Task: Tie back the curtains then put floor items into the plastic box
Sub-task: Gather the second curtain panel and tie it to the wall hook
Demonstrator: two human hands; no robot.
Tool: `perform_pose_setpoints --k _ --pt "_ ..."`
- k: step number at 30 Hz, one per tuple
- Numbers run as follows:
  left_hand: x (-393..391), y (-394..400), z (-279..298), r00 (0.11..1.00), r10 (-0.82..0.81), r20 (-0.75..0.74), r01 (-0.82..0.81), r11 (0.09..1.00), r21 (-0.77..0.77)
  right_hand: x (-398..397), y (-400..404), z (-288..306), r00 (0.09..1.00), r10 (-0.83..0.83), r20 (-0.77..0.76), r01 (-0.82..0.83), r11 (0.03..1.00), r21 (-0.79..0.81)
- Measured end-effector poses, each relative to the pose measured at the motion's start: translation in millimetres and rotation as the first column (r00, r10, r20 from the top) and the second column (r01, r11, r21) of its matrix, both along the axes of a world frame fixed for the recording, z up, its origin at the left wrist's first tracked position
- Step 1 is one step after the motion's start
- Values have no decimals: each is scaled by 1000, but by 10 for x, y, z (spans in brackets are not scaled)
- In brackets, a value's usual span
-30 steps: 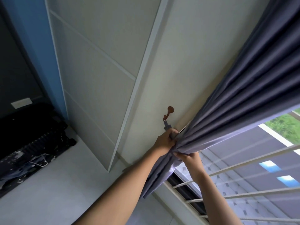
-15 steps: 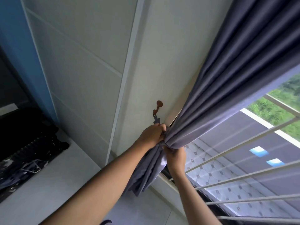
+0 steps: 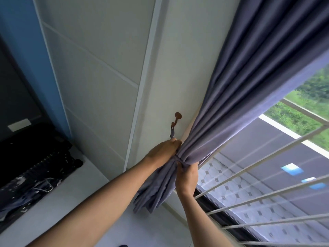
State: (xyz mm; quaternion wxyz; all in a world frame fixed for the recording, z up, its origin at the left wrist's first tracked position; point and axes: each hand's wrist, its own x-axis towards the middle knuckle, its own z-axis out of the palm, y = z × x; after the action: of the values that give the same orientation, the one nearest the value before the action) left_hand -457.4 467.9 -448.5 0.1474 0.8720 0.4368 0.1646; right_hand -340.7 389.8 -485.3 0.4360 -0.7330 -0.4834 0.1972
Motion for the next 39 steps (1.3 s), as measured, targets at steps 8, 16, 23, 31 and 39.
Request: perform_pose_setpoints --k 8,16,23,31,39 --pt "-32 -191 54 988 152 -2 -151 980 126 -33 33 -80 995 -18 103 22 999 -34" --pt "-116 -263 4 946 316 -67 -289 920 263 -65 43 -70 983 55 178 -40 996 -85" --pt "-67 -227 8 935 353 -41 -321 888 328 13 97 -58 972 91 216 -74 994 -84" --pt "-66 -250 127 892 444 82 -447 843 298 46 97 -19 966 139 219 -125 989 -73" --pt "-73 -362 -7 896 294 334 -270 956 -118 70 75 3 969 149 198 -140 988 -58"
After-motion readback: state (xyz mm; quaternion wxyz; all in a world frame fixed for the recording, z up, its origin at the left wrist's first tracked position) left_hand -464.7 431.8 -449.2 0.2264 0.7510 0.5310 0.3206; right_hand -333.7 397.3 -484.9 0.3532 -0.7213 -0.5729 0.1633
